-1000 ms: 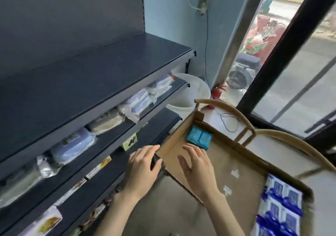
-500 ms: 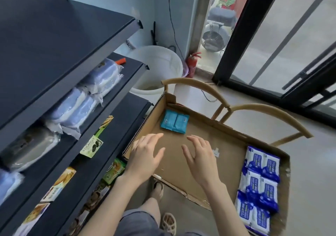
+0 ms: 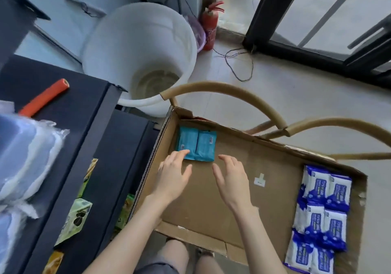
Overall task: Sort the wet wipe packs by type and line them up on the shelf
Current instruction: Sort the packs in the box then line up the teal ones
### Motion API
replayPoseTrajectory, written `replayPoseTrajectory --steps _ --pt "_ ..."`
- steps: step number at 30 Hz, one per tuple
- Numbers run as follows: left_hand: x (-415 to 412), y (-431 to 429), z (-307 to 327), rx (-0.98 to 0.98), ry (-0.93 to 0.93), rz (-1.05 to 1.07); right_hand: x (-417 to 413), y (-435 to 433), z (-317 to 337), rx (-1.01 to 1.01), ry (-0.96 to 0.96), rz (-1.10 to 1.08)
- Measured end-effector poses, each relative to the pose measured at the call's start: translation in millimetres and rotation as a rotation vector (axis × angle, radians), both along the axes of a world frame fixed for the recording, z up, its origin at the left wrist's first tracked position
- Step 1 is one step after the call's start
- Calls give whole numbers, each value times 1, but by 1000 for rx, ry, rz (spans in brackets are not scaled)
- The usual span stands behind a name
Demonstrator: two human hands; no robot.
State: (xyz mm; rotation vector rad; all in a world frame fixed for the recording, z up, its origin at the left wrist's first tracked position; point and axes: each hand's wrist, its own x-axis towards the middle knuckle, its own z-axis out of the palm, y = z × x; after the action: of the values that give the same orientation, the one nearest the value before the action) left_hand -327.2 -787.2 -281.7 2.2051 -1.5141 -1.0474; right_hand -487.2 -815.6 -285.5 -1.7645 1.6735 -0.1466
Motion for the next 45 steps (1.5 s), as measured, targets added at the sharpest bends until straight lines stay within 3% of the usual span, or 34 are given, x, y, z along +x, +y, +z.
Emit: replayPoseTrajectory --steps 12,21,28,37,41,45 --pt "17 -69 -188 231 19 252 33 -75 -176 262 -33 -175" --pt "5 -76 -258 113 -53 514 41 -78 -253 195 -76 -356" --pt "10 -78 -278 78 31 616 45 -73 -276 163 -94 -497" --pt "20 -83 -263 154 137 507 44 -75 -267 298 -226 -655" --pt "17 -73 -240 129 307 496 36 -69 -247 332 -292 -627" --pt "12 -46 -202 138 553 500 27 -50 -203 412 -485 -658"
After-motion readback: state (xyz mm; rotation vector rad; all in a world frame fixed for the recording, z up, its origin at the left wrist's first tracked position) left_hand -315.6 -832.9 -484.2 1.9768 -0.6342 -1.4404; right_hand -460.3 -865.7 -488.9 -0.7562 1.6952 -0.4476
